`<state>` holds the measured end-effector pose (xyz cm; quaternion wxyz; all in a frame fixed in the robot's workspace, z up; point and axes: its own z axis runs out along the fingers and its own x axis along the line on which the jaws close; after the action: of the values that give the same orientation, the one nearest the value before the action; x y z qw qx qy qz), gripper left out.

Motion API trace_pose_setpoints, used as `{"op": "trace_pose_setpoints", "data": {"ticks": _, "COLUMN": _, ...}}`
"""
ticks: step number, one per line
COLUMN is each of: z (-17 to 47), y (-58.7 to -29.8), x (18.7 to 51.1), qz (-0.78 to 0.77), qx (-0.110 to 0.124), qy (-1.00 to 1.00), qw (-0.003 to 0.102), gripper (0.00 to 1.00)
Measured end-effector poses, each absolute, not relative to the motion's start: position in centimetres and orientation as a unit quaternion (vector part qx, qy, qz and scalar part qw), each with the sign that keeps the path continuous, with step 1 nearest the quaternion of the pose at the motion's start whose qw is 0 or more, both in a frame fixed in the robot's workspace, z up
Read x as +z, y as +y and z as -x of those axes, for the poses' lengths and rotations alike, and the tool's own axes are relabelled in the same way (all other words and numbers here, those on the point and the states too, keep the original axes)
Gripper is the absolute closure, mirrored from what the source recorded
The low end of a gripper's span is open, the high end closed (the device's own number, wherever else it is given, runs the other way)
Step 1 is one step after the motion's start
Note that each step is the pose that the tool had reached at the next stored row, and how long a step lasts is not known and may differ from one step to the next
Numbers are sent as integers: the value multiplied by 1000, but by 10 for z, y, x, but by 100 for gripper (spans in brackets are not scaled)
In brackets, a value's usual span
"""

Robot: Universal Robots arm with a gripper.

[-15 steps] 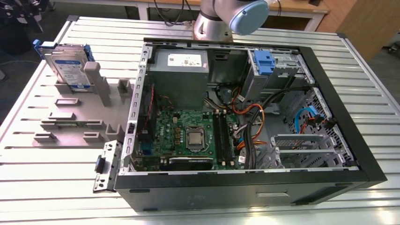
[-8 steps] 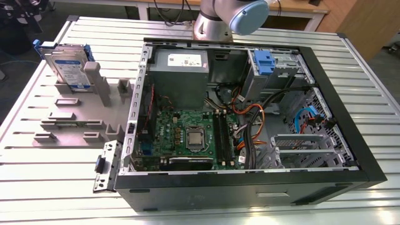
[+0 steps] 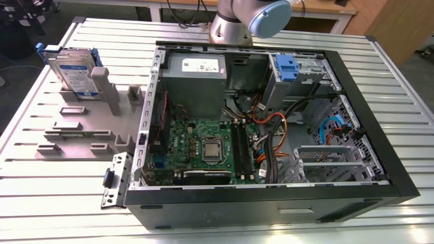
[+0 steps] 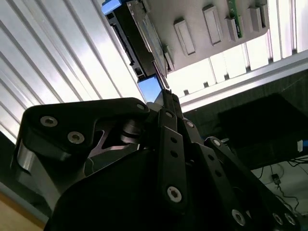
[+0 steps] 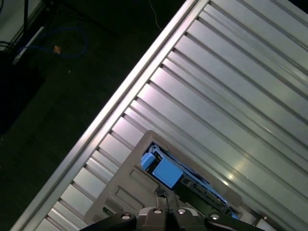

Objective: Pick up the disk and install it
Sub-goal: 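Pick up the disk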

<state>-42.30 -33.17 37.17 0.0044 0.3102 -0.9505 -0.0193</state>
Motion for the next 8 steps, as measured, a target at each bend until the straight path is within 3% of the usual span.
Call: {"op": "trace_pose_setpoints", "data": {"ticks": 8, "z": 423, "y": -332, "x": 371, "qz": -328, "qx": -18, "qy": -944, "qw": 2, "gripper": 89}}
